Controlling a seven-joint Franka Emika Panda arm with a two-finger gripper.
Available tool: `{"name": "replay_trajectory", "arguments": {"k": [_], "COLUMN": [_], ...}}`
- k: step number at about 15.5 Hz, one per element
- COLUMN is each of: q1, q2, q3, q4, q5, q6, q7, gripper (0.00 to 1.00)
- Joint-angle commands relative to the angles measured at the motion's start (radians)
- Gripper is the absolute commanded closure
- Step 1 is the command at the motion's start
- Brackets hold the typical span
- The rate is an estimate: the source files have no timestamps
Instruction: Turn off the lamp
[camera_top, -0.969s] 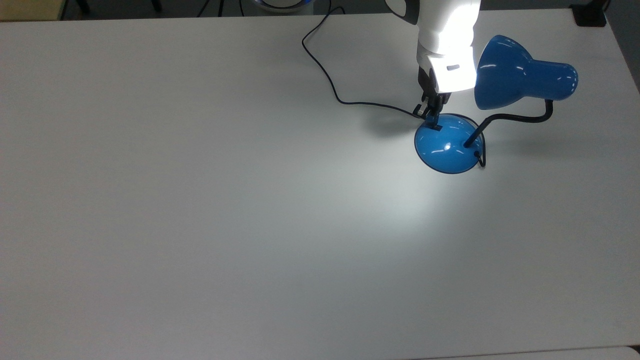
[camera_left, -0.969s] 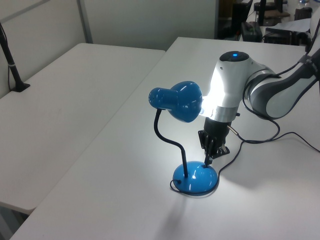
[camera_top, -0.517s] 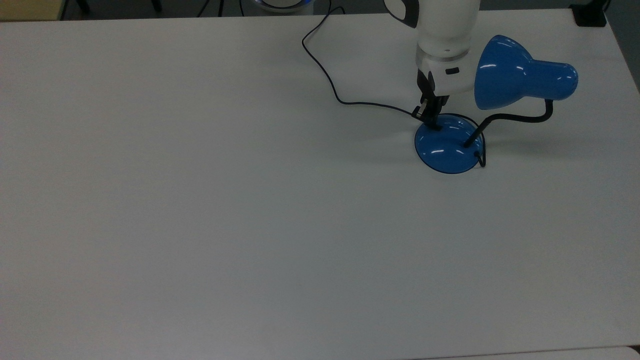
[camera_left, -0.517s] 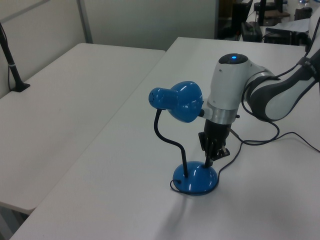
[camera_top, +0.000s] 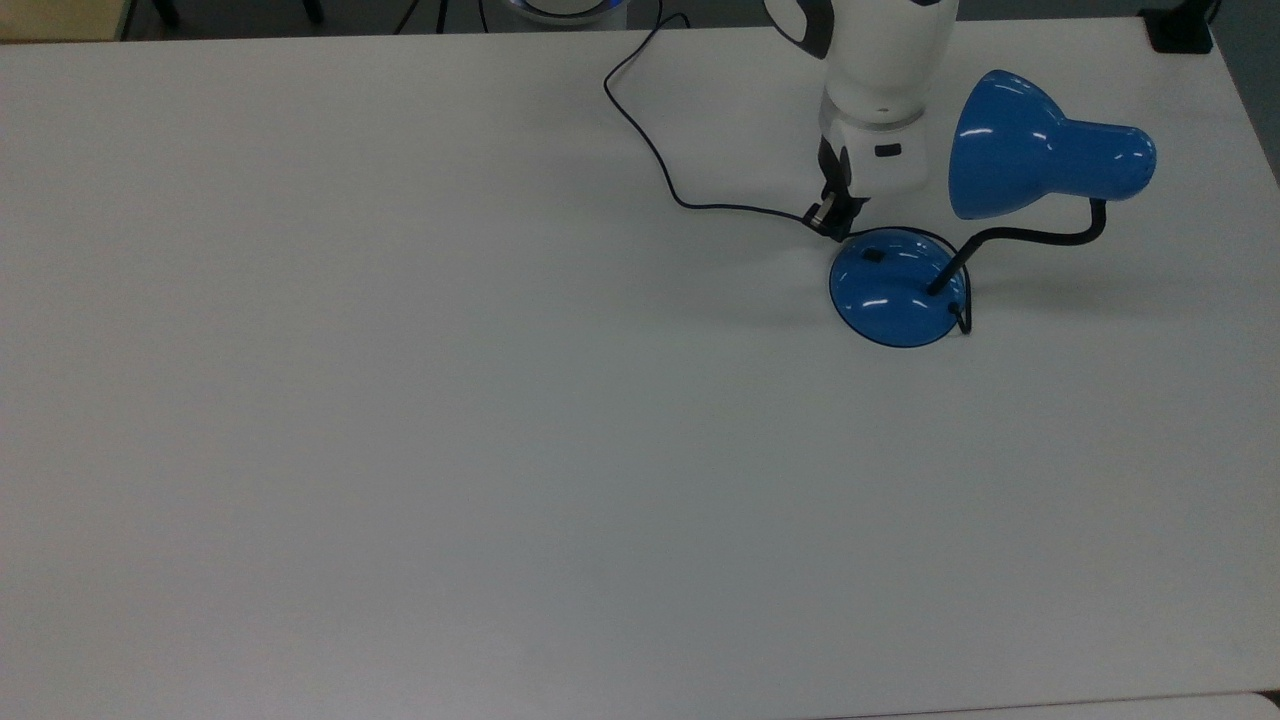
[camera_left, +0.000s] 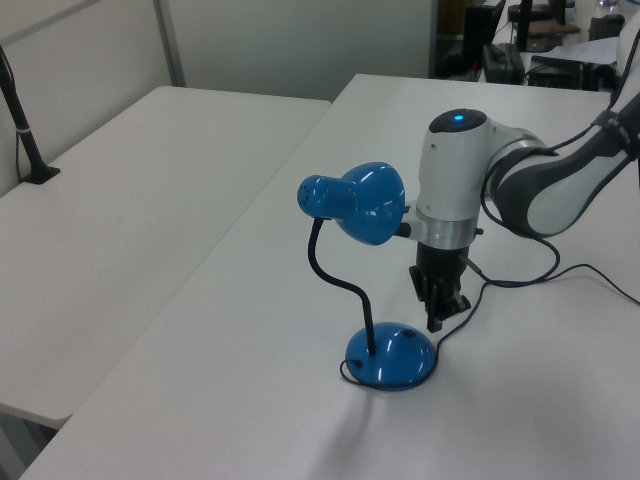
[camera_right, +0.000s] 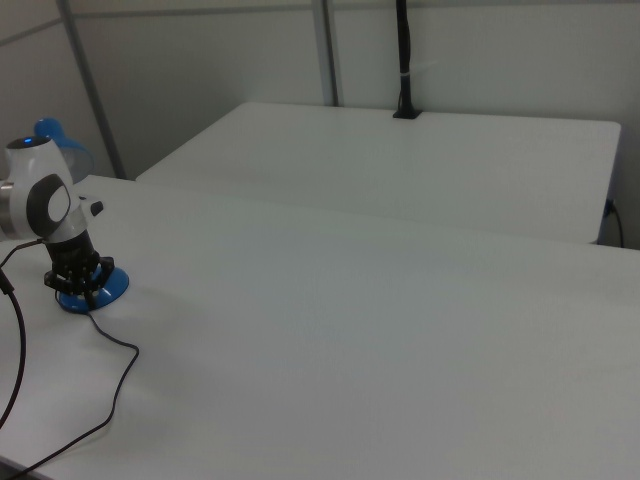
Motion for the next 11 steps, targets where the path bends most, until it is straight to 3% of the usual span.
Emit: {"name": "replay_trajectory", "arguments": {"k": [1,4,7,11], "q1": [-0.034,-0.084,-0.159,-0.265], "q2": [-0.095,-0.132,-0.167,-0.215], "q3": [-0.047,-0.093,-0.115,-0.115], "q4": [0.009,0.080,0.192,0.280], "q5": [0.001,-0.065,-0.079,-0.077], "q6": [-0.179,-0.372,-0.518,-0.592], "q7": [0.115,0.195,0.230,0.273], "gripper": [1.00,1.00,1.00,0.87]}}
